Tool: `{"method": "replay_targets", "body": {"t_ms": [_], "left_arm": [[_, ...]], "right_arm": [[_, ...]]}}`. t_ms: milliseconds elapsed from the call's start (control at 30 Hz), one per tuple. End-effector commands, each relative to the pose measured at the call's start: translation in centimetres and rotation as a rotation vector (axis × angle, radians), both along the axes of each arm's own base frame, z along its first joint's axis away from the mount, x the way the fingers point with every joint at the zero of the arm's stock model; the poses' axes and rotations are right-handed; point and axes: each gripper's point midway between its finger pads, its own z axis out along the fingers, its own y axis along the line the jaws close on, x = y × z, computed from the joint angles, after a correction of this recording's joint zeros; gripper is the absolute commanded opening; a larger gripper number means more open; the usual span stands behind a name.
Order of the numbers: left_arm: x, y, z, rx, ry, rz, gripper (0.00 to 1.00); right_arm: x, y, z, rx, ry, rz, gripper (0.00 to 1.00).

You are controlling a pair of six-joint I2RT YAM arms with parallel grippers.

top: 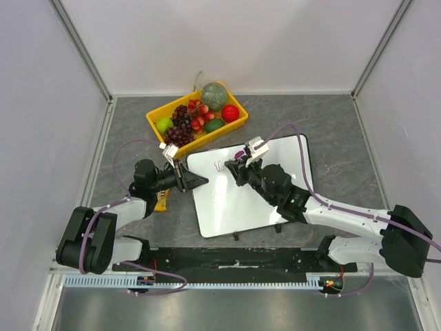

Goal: Write a sentence on the whiteboard

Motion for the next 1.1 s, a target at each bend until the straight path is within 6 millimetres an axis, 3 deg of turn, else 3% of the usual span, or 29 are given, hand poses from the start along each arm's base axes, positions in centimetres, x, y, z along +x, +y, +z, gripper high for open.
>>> {"method": "replay_targets", "body": {"t_ms": [0, 767, 900, 1067], "left_arm": [[-0.1, 0.3, -2.8, 0.111, -0.064, -0.010, 0.02], [-0.1, 0.3, -2.9, 0.112, -0.062, -0.011, 0.02], [-0.1, 0.3, -2.8, 0.111, -0.068, -0.013, 0.02], [0.0, 0.3, -2.8, 0.112, -0.067, -0.010, 0.02]], "right_arm": [[-0.3, -1.0, -2.9, -0.078, 0.042, -0.018, 0.00], [-1.6, -2.0, -4.9, -0.095, 0.080, 0.010, 0.00], [-1.7, -1.5, -3.7, -0.079, 0.066, 0.029, 0.00], [-2.2, -0.5, -0.2, -0.014, 0.036, 0.085, 0.00]]}}
